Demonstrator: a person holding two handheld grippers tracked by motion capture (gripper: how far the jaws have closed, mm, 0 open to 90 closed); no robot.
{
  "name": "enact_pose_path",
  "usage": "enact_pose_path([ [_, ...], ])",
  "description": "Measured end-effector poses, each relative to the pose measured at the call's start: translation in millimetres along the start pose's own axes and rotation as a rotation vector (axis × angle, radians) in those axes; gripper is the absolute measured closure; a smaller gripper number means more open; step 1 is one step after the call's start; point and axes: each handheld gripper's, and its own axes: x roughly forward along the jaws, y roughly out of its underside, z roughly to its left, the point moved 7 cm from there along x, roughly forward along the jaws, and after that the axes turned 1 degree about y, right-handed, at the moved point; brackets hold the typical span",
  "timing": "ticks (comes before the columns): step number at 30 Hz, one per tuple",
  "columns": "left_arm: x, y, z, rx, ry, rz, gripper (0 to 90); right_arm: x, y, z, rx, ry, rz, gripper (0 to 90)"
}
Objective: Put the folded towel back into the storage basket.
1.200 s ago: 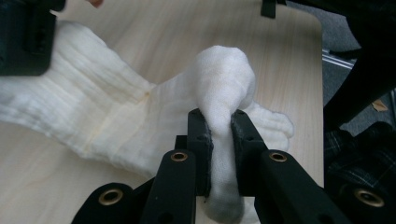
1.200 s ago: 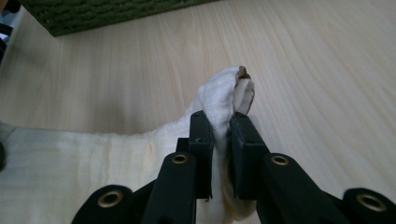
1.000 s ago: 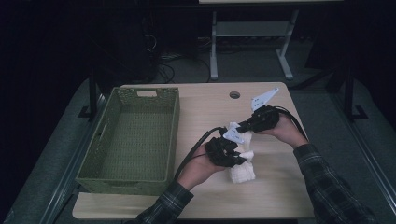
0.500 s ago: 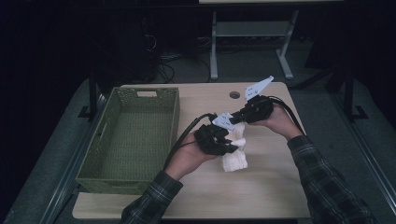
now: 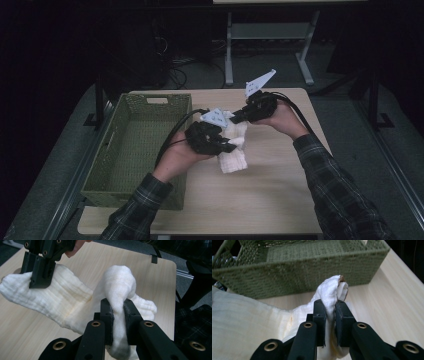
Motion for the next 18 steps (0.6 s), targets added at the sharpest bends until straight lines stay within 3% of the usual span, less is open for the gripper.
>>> enact_pose_path([
  [9,-43.7,16.3,18.2,-0.018,-0.041,-0.017,80.1,16.7,-42.4,2.0,-0.049,-0.002,-0.012,80.2],
  [18,-72.3,38.5,32.6,-0.036,-0.083,-0.029,80.1,39.6,-75.5,2.9,-0.065,-0.002,-0.035,80.1],
])
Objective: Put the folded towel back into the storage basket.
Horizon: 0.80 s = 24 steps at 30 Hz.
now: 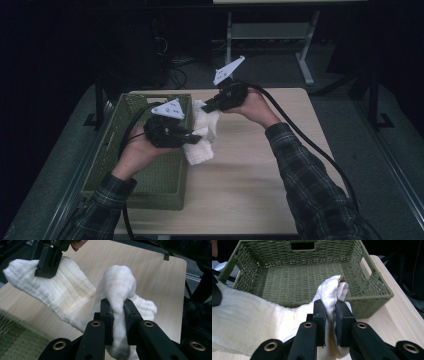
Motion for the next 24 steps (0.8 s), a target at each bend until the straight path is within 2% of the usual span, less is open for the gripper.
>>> enact_pose_path([
  [6,-20.9,17.8,10.6,-0.020,-0.034,-0.007,80.1,25.0,-18.1,1.2,-0.012,-0.006,0.006,80.1],
  [8,-30.7,29.5,16.4,-0.030,-0.049,-0.002,80.1,33.3,-23.6,1.0,-0.019,-0.006,0.005,80.1],
  [9,-30.7,29.5,16.4,-0.030,-0.049,-0.002,80.1,33.3,-23.6,1.0,-0.019,-0.006,0.005,80.1],
  [14,-45.2,51.7,25.7,-0.054,-0.075,0.010,80.1,59.5,-38.4,3.7,-0.034,-0.015,0.006,80.1],
  [19,-53.5,69.3,29.8,-0.078,-0.095,0.007,80.1,81.2,-46.8,8.4,-0.041,-0.031,-0.006,80.1],
  [24,-54.7,87.0,31.9,-0.100,-0.103,0.020,80.1,105.5,-46.4,14.7,-0.044,-0.045,0.007,80.1],
])
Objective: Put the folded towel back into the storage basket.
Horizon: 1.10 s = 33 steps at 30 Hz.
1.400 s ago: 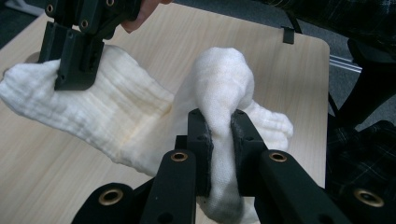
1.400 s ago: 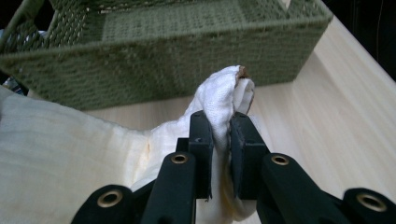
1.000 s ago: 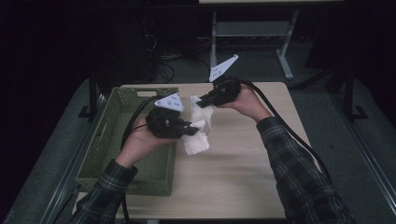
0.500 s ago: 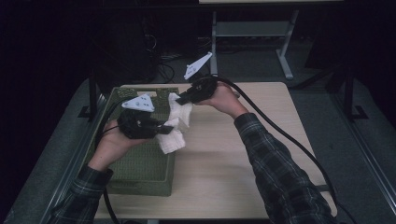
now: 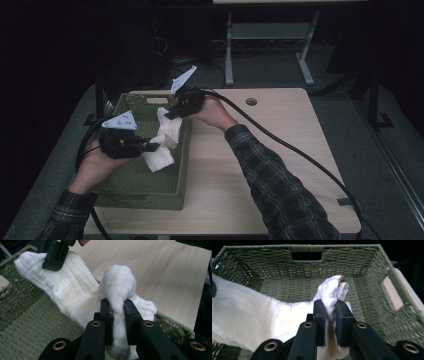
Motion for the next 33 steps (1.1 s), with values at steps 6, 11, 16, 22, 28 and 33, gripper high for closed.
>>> enact_pose_path([
  [6,10.0,22.6,1.4,-0.014,0.012,0.028,80.0,23.1,7.6,6.6,0.013,-0.025,0.004,80.1],
  [11,17.9,35.3,-2.5,-0.016,0.033,0.045,79.9,35.5,13.4,12.4,0.008,-0.043,0.020,80.1],
  [16,28.1,48.4,-9.1,-0.022,0.061,0.071,79.5,43.0,18.3,19.9,-0.010,-0.050,0.043,80.1],
  [22,34.1,53.0,-8.0,-0.028,0.063,0.065,60.1,42.7,17.8,20.4,-0.013,-0.044,0.042,80.1],
  [28,38.3,44.6,-2.9,-0.050,0.044,0.009,38.3,43.7,17.9,17.8,-0.019,-0.044,0.035,80.1],
  [33,41.7,38.4,-0.2,-0.069,0.037,-0.051,34.0,41.1,17.5,9.9,-0.023,-0.018,0.036,80.1],
])
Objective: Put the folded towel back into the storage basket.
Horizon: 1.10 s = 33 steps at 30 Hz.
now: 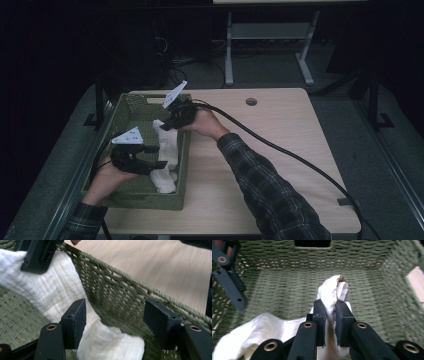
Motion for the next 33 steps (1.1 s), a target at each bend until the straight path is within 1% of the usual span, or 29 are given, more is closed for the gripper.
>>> enact_pose_path([
  [1,1.6,-0.6,0.8,-0.003,-0.002,-0.009,34.0,0.0,0.0,0.0,0.000,0.000,0.000,80.1],
  [2,4.4,-1.0,2.5,-0.003,-0.004,-0.018,33.3,-3.1,-1.0,-7.8,0.002,0.014,-0.001,80.1],
  [3,5.6,-0.8,3.0,-0.004,-0.003,-0.019,32.9,-4.7,-1.6,-11.6,0.005,0.020,-0.005,80.1],
  [4,7.5,-0.4,3.2,-0.010,-0.007,-0.021,32.5,-5.9,-1.7,-14.9,0.003,0.023,-0.003,80.0],
  [5,7.5,-0.4,3.2,-0.010,-0.007,-0.021,32.5,-5.9,-1.7,-14.9,0.003,0.023,-0.003,80.0],
  [6,10.0,-0.1,3.6,-0.010,-0.003,-0.022,32.5,-9.4,-1.4,-24.4,0.008,0.034,0.001,80.0],
  [8,12.0,-0.5,3.7,-0.013,-0.002,-0.037,32.1,-11.5,-0.5,-33.3,0.013,0.047,0.006,79.9],
  [10,14.2,0.1,3.4,-0.015,-0.005,-0.039,32.1,-12.4,0.8,-41.9,0.016,0.052,0.012,79.9],
  [11,14.7,0.7,3.8,-0.011,-0.010,-0.034,32.0,-12.1,1.3,-46.1,0.020,0.054,0.016,79.9],
  [12,14.7,0.7,3.8,-0.011,-0.010,-0.034,31.9,-12.1,1.3,-46.1,0.020,0.054,0.016,79.9],
  [13,16.0,1.2,3.7,-0.012,-0.009,-0.034,31.9,-9.6,0.6,-54.8,0.020,0.059,0.022,79.7],
  [14,16.5,1.4,3.8,-0.013,-0.009,-0.035,31.9,-9.6,0.6,-54.8,0.020,0.059,0.022,79.7],
  [15,17.3,1.8,3.9,-0.013,-0.013,-0.033,31.9,-6.4,-0.6,-60.5,0.016,0.063,0.023,79.6],
  [16,17.3,1.8,3.9,-0.013,-0.013,-0.033,31.9,-6.4,-0.6,-60.5,0.016,0.063,0.023,79.6],
  [17,18.0,2.5,3.6,-0.016,-0.013,-0.036,31.9,-1.7,0.4,-67.9,0.023,0.073,0.034,78.8],
  [19,18.2,3.0,3.7,-0.017,-0.014,-0.035,31.9,-0.3,1.2,-70.6,0.024,0.080,0.038,78.2],
  [20,18.5,3.1,4.1,-0.017,-0.017,-0.036,31.6,2.4,3.7,-78.3,0.032,0.112,0.042,69.9],
  [21,18.4,3.0,4.4,-0.017,-0.018,-0.036,31.6,2.5,4.3,-82.4,0.040,0.135,0.035,62.9],
  [23,17.8,2.4,5.0,-0.017,-0.020,-0.039,31.3,-0.1,4.2,-86.1,0.073,0.141,0.013,57.6],
  [24,17.8,2.4,5.0,-0.017,-0.020,-0.039,31.2,-0.1,4.2,-86.1,0.073,0.141,0.013,57.6],
  [25,17.2,1.8,5.2,-0.019,-0.021,-0.038,30.9,-6.0,3.0,-86.3,0.087,0.147,0.003,52.9],
  [30,15.4,-4.9,3.1,-0.021,-0.028,-0.046,28.6,-22.7,-1.1,-80.5,0.108,0.133,-0.027,49.9],
  [31,15.0,-11.3,0.2,-0.020,-0.031,-0.048,27.7,-28.2,-1.9,-77.9,0.112,0.128,-0.037,48.9],
  [33,15.7,-17.1,-2.7,-0.015,-0.037,-0.045,26.9,-37.4,-2.5,-73.4,0.118,0.123,-0.056,47.9],
])
